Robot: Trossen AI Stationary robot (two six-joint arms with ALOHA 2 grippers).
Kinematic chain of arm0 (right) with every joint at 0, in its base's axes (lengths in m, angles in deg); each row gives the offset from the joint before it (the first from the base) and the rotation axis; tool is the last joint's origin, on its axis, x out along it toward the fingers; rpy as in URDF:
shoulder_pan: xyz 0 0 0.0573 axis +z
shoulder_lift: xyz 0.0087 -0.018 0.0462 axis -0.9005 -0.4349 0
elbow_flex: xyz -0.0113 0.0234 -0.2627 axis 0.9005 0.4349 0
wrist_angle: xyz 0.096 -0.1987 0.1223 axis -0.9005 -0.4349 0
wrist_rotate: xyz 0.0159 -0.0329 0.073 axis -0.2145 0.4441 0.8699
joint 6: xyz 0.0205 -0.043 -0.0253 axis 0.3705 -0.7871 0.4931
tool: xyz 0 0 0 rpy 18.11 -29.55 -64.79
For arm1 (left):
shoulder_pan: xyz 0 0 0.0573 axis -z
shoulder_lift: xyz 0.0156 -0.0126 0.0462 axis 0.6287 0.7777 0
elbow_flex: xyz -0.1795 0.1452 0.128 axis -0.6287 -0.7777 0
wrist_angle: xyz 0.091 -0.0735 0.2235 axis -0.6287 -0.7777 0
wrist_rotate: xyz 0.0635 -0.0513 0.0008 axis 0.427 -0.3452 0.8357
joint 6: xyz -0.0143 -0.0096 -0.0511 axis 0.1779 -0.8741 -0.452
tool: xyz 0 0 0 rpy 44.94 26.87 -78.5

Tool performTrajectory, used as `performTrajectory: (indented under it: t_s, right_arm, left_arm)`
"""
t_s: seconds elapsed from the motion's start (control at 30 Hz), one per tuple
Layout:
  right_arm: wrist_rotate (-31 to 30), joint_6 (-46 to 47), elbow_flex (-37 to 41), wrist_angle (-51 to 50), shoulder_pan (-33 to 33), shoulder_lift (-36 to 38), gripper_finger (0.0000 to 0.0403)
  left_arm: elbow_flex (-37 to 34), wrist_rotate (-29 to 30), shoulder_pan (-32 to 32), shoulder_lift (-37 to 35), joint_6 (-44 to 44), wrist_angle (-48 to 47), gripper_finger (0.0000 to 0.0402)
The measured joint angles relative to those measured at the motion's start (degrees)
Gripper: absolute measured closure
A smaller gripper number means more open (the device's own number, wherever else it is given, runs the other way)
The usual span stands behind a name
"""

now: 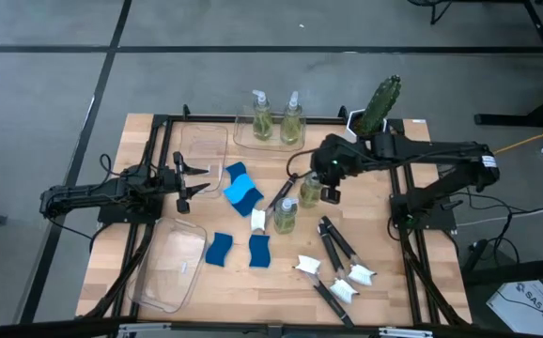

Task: Pick & Place Kitchen Sink Supplies
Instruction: Put the yellow soap dispenser bottle into the top right transparent bin

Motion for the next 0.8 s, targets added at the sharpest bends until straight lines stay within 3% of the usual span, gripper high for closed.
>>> performTrajectory:
  t_s: [0.17,0.57,0.8]
  right_arm:
    - [0.54,-1.46,-1.45,0.50,-0.65,-0.45,0.0315]
    - [-1.73,1.20,-1.87,1.35,-0.64,0.09,0.0130]
    - [-4.78,0.57,-4.22,-0.93,-0.54,1.75,0.0086]
  left_arm:
    - [0.00,0.00,0.00,0.01,0.00,0.00,0.0222]
    - [0.00,0.02,0.00,0.00,0.00,0.00,0.0222]
    - [0.01,0.01,0.01,0.01,0.00,0.00,0.0223]
